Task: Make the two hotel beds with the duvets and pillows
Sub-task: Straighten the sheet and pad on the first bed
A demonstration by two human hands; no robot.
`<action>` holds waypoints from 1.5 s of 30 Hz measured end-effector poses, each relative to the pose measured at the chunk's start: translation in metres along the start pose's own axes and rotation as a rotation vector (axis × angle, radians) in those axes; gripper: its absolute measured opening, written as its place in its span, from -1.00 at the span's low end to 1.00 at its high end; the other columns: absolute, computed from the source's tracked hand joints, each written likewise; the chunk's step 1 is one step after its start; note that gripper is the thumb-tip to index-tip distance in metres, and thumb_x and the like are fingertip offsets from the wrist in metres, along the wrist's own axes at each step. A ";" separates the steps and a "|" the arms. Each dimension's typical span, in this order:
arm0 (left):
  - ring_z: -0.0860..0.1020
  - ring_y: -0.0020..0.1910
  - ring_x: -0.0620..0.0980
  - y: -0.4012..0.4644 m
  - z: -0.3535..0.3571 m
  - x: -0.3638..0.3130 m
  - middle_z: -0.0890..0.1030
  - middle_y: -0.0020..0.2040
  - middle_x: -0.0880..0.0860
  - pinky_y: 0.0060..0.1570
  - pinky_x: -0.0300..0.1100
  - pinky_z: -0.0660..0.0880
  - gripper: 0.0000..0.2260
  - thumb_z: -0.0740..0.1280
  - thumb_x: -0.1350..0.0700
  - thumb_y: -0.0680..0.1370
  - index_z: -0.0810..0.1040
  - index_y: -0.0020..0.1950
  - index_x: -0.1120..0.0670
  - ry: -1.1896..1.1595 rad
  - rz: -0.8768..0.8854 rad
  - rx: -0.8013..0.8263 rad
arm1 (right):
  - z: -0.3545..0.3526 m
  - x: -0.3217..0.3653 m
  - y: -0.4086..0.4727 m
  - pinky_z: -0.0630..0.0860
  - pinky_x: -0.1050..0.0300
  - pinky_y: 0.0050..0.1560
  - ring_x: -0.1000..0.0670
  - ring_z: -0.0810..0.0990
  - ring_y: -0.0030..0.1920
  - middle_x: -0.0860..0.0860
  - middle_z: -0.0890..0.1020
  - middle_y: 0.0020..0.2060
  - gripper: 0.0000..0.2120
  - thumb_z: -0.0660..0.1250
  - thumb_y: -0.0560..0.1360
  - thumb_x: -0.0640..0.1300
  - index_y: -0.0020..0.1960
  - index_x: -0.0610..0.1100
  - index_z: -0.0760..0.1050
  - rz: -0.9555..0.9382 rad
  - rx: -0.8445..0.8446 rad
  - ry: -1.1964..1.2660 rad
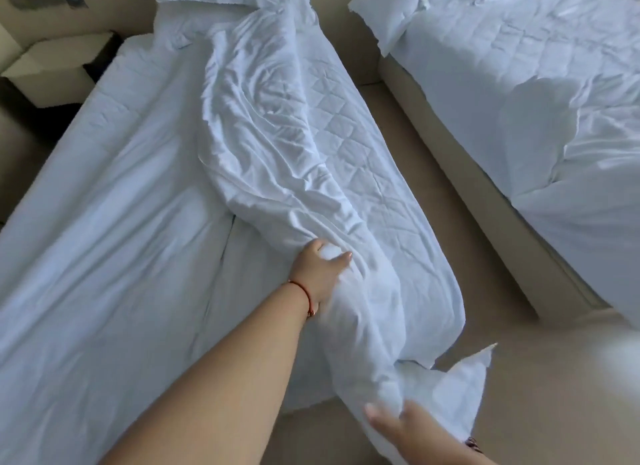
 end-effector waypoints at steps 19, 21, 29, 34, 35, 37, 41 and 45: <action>0.68 -0.05 0.14 -0.092 -0.245 0.102 0.71 -0.03 0.12 0.06 0.14 0.59 -0.44 0.49 -0.19 0.31 0.60 0.17 0.13 -0.200 -0.197 0.032 | 0.167 0.206 -0.032 0.36 0.05 -0.26 0.04 0.38 -0.44 0.03 0.39 -0.50 -0.47 0.17 0.49 0.33 -0.42 -0.06 0.28 -0.259 0.164 -0.167; 0.68 -0.01 0.13 -0.100 -0.257 0.123 0.70 0.01 0.12 0.10 0.14 0.57 -0.66 0.43 -0.03 0.50 0.60 0.20 0.12 -0.247 -0.226 0.089 | 0.148 0.235 -0.006 0.43 0.00 -0.15 -0.08 0.50 -0.30 -0.04 0.49 -0.40 -0.48 0.13 0.51 0.33 -0.33 -0.12 0.34 -0.275 -0.105 -0.226; 0.60 0.18 0.08 -0.107 -0.278 0.158 0.66 0.16 0.07 0.22 0.03 0.52 -0.53 0.56 0.16 0.33 0.59 0.23 0.09 -0.178 -0.341 0.555 | 0.198 0.302 0.132 0.38 0.12 0.04 -0.05 0.45 0.27 -0.01 0.44 0.23 -0.15 0.33 0.31 0.36 0.37 -0.18 0.27 -0.130 -0.223 -0.524; 0.58 0.20 0.04 -0.083 -0.288 0.171 0.62 0.20 0.12 0.30 -0.08 0.46 -0.67 0.45 0.19 0.45 0.59 0.21 0.17 -0.010 -0.496 0.785 | 0.211 0.263 0.182 0.32 0.05 0.36 -0.13 0.28 0.45 -0.16 0.33 0.41 -0.47 0.22 0.53 -0.18 0.46 -0.28 0.20 0.005 -0.104 -0.706; 0.58 0.15 0.04 -0.072 -0.294 0.173 0.61 0.16 0.13 0.32 -0.07 0.44 -0.70 0.46 0.10 0.45 0.60 0.15 0.14 0.034 -0.516 0.773 | 0.211 0.263 0.193 0.41 0.07 0.28 -0.14 0.40 0.37 -0.17 0.46 0.26 -0.57 0.23 0.52 -0.23 0.36 -0.32 0.34 0.020 -0.062 -0.664; 0.57 0.02 0.02 -0.045 -0.306 0.171 0.61 0.04 0.10 0.31 -0.03 0.41 -0.68 0.42 -0.11 0.49 0.58 0.05 0.12 0.057 -0.552 0.644 | 0.211 0.271 0.199 0.55 0.08 -0.01 -0.15 0.62 0.07 -0.13 0.56 -0.17 -0.83 0.32 0.42 -0.32 0.01 -0.28 0.51 0.004 0.027 -0.495; 0.62 0.00 0.06 0.022 -0.322 0.149 0.65 -0.06 0.07 0.21 0.02 0.49 -0.51 0.30 -0.33 0.46 0.56 0.01 0.10 -0.241 -0.581 0.229 | 0.223 0.292 0.168 0.56 0.06 -0.32 -0.10 0.61 -0.31 -0.16 0.59 -0.28 -0.71 0.37 0.33 -0.50 -0.01 -0.26 0.49 -0.060 0.280 0.136; 0.63 -0.03 0.16 0.066 -0.321 0.108 0.63 -0.05 0.13 0.07 0.05 0.58 -0.50 0.53 -0.24 0.30 0.55 0.01 0.10 -0.403 -0.497 0.150 | 0.249 0.298 0.125 0.46 0.04 -0.16 -0.13 0.58 -0.17 -0.19 0.62 -0.17 -0.53 0.40 0.24 -0.36 0.14 -0.30 0.45 -0.139 0.556 0.297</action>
Point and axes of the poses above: each hand's wrist, its own y-axis towards the middle knuckle, its own z-axis out of the palm, x = y × z, the point moved 4 cm from there along y, towards the middle knuckle
